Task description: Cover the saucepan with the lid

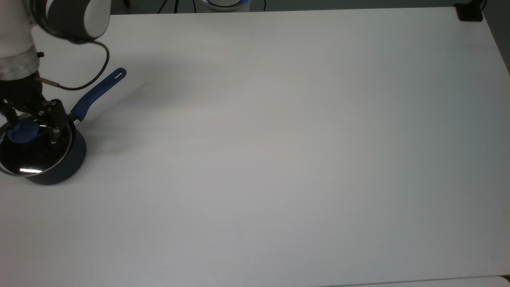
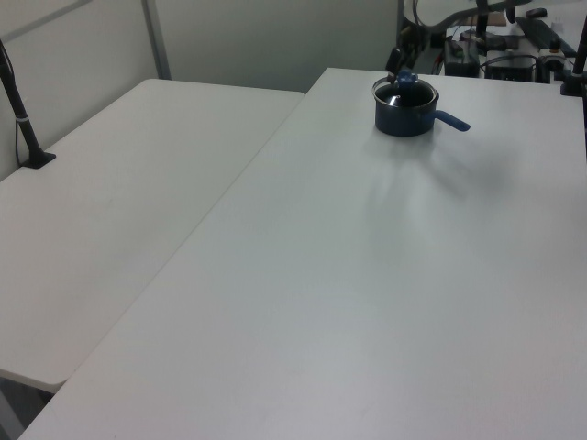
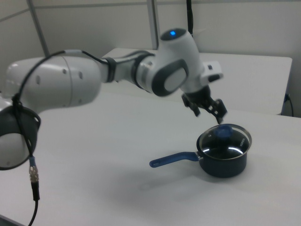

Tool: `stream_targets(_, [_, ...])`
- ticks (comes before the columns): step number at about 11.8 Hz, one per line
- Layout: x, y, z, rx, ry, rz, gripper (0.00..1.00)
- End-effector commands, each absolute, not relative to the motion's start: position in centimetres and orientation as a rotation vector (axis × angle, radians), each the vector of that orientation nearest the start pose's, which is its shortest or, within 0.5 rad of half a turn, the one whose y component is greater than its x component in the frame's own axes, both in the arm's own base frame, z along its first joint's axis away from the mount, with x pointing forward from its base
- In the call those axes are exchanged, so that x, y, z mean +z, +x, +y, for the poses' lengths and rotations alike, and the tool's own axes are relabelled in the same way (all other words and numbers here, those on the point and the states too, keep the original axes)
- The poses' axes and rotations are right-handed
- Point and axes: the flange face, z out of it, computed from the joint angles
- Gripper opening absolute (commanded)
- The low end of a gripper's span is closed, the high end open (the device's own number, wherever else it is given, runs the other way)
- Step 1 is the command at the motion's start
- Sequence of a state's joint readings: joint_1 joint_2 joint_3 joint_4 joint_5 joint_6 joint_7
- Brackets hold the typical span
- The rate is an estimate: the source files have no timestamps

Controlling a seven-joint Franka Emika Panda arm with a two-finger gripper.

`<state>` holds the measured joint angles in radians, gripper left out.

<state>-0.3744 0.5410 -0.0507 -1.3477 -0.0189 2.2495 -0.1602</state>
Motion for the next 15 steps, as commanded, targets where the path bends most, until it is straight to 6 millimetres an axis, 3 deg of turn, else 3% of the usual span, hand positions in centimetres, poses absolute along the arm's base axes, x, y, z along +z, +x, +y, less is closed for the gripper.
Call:
stream_targets(1, [50.5, 66.9, -22.1, -0.38, -3.21, 0.409, 1.0])
stream_targets(4, [54.6, 64.2, -10.5, -0.136, -3.25, 0.374, 1.0])
stream_targets(7, [58.8, 57.3, -2.2, 0.008, -3.243, 0.187, 1.0])
stream_targets(9, [58.9, 54.4, 0.9, 0.02, -3.242, 0.102, 1.0])
stream_targets(15, [59.0, 54.4, 1.4, 0.023, -3.162, 0.188, 1.0])
